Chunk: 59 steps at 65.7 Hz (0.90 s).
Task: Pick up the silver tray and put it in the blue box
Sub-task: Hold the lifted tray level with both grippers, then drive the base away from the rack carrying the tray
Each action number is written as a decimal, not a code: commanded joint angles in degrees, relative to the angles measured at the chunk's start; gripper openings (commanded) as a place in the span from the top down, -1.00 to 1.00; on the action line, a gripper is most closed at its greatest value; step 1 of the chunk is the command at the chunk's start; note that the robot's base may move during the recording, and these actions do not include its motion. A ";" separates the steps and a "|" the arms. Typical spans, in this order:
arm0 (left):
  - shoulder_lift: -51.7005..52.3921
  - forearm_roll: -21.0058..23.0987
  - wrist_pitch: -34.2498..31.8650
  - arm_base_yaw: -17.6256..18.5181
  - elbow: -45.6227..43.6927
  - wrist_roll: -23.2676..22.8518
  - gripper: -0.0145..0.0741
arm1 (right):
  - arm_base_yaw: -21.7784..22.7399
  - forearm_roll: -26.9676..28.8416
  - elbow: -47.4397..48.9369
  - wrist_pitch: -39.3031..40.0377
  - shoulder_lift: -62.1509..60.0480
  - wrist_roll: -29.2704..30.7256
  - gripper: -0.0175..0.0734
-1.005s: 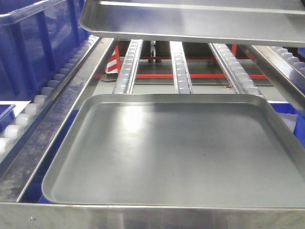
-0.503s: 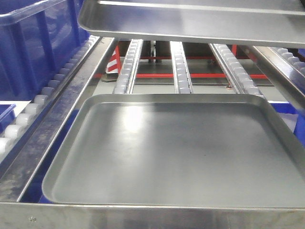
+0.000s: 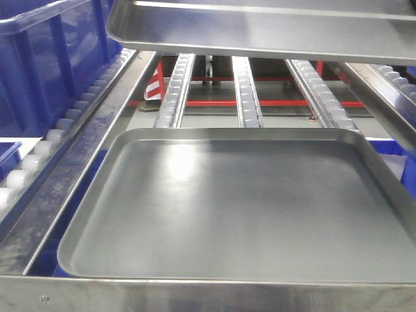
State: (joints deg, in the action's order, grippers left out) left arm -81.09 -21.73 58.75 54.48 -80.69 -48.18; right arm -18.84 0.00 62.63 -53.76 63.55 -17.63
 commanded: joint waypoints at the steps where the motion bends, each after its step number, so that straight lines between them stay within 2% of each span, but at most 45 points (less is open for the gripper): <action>1: 2.45 -5.63 2.15 -0.07 -1.93 -0.24 0.89 | 0.36 -4.54 1.84 0.63 -1.27 0.54 0.48; 59: 2.45 -5.63 2.15 -0.07 -1.93 -0.24 0.89 | 0.36 -4.54 1.84 0.63 -1.27 0.54 0.48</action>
State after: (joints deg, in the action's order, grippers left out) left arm -81.09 -21.99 58.98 54.48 -80.69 -48.18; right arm -18.94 0.00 62.63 -53.76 63.55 -17.63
